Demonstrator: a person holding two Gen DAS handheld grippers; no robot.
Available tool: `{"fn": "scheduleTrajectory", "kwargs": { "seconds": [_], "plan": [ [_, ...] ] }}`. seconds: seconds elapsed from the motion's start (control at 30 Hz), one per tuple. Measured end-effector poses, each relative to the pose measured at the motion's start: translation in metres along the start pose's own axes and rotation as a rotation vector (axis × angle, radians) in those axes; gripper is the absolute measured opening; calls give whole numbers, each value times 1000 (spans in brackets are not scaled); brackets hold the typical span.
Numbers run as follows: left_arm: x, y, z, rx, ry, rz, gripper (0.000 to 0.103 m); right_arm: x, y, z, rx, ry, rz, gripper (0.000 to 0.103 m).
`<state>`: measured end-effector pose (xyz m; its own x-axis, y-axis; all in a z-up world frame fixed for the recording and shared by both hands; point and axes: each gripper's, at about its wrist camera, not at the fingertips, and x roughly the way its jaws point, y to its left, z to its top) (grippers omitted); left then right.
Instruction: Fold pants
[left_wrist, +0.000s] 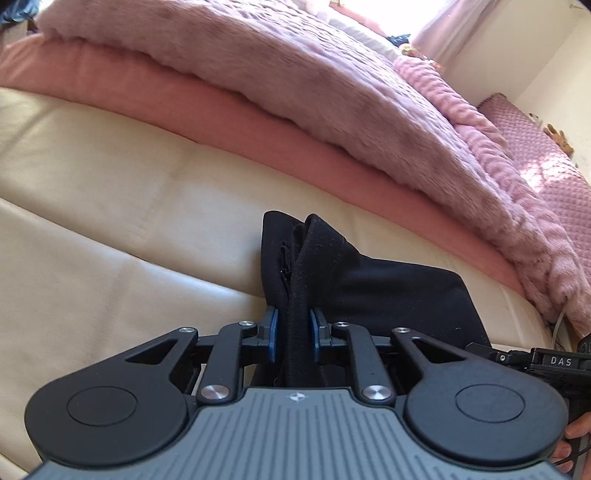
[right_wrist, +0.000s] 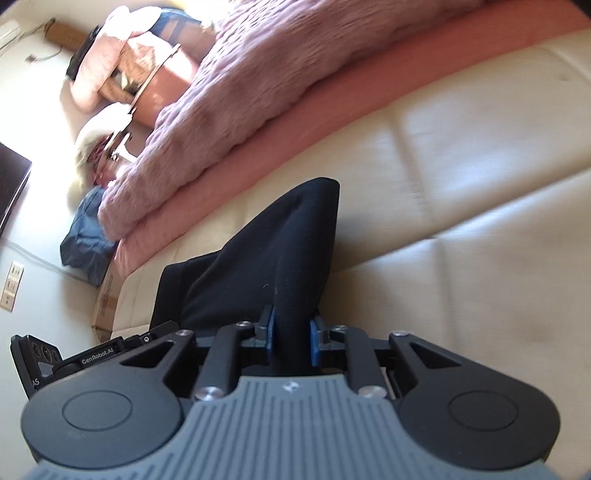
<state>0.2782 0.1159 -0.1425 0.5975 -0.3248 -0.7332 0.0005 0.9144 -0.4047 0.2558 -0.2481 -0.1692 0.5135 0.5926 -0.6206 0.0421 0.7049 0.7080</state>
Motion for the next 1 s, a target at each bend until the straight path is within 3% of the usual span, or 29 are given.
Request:
{"fn": "scheduleTrajectory", "kwargs": {
  "seconds": [0.27, 0.5, 0.67, 0.77, 0.83, 1.0],
  "plan": [
    [-11, 63, 34, -5, -23, 41, 19, 80, 63, 7, -45, 48, 40, 13],
    [-1, 80, 37, -6, -27, 10, 21, 108, 70, 13, -77, 68, -22, 14],
    [0, 87, 38, -18, -6, -9, 31, 109, 65, 12, -87, 68, -44, 15],
    [-5, 85, 39, 1, 7, 18, 42, 102, 68, 12, -111, 66, -77, 18],
    [-12, 83, 40, 3, 7, 44, 43, 97, 74, 13, -138, 55, -113, 30],
    [-49, 61, 43, 43, -74, 113, 43, 62, 98, 19, -233, -22, -135, 31]
  ]
}}
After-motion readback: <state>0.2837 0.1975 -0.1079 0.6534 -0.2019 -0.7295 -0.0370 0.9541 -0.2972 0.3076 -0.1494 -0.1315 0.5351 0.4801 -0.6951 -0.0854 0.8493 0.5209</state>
